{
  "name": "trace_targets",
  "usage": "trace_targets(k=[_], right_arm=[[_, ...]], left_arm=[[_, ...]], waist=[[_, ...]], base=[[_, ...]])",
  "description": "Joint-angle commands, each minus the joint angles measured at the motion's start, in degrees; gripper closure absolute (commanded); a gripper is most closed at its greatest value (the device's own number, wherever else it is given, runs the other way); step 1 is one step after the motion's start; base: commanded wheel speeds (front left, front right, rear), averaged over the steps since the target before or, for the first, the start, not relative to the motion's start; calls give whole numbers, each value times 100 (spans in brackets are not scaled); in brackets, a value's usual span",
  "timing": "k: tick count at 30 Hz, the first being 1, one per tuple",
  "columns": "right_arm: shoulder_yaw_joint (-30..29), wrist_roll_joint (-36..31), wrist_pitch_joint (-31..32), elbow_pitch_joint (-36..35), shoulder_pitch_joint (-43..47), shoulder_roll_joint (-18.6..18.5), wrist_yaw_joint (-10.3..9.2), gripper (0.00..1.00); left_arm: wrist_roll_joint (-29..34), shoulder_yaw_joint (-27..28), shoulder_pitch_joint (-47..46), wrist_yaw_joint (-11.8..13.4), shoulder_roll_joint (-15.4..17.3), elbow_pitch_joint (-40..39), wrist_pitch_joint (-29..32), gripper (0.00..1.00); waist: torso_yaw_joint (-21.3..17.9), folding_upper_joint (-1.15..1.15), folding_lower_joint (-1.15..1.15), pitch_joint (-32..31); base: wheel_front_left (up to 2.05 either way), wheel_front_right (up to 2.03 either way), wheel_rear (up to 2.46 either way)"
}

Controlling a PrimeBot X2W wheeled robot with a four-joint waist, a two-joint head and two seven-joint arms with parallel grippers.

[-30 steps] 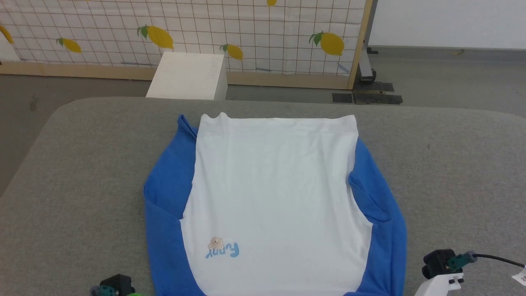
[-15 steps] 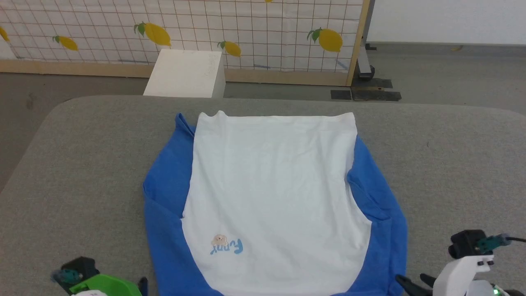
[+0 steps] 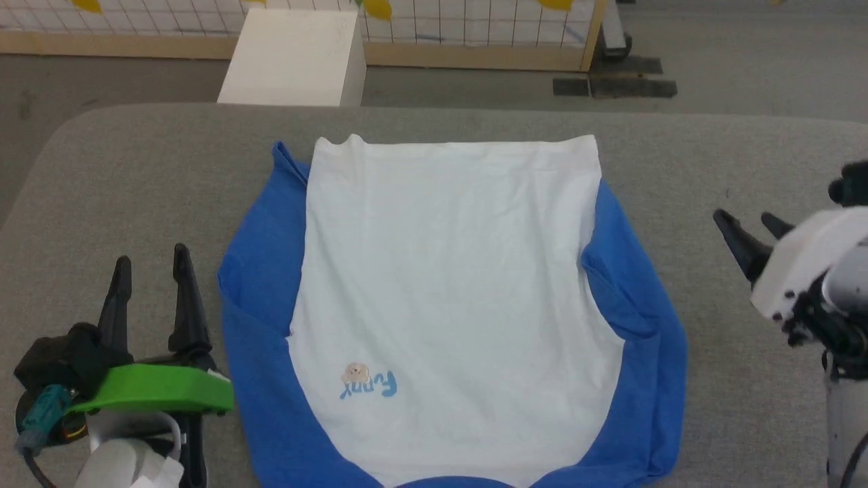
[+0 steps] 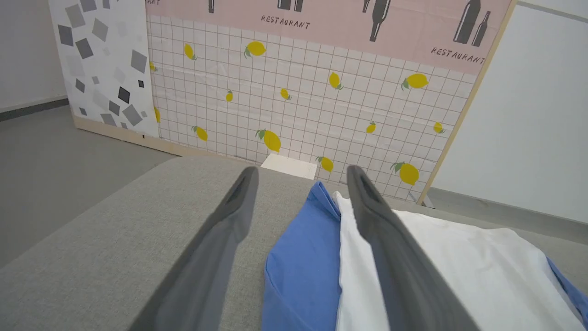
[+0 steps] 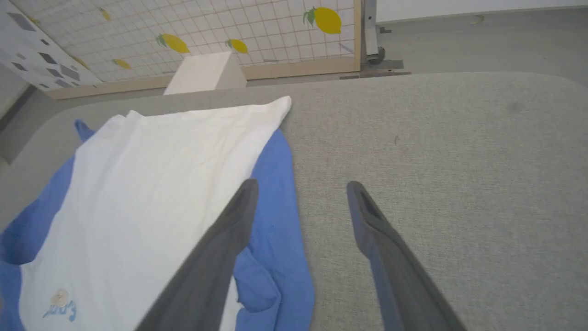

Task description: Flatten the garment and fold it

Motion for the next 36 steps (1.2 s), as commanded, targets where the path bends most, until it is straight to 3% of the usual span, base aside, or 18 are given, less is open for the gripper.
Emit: trace_targets(k=[1,12,24,25,26,27,36], right_arm=[[145,-166,-77,274,-337,-52,-8,0],[1422,-1281,-281,2641,-2455,-281,-8,0],[2317,-1499,-14,3992,-3069,-288,-8,0],[2336,-1451,42,4060,-3077,-289,-8,45],[2358,-1370,107,4131,-3081,-284,-8,79],[2361,-1312,130,4162,-3088,-289,-8,100],[1588,-883,-773,4102,-2991,-488,-8,100]], left_arm=[[148,-6,-163,-45,-90,59,-125,0],[739,357,-679,-315,-788,34,-281,0],[1169,716,-682,-769,-1309,70,-282,0],[1189,739,-687,-792,-1334,87,-282,0],[1216,772,-697,-820,-1364,101,-282,0],[1231,792,-695,-845,-1385,125,-282,0],[1361,990,-600,-1072,-1521,319,-283,0]], waist=[[89,0,0,550],[398,0,0,1497],[478,0,0,1738],[467,0,0,1729],[450,0,0,1708],[434,0,0,1688],[217,0,0,1107]], base=[[0,0,0],[0,0,0],[0,0,0],[0,0,0],[0,0,0],[0,0,0],[0,0,0]])
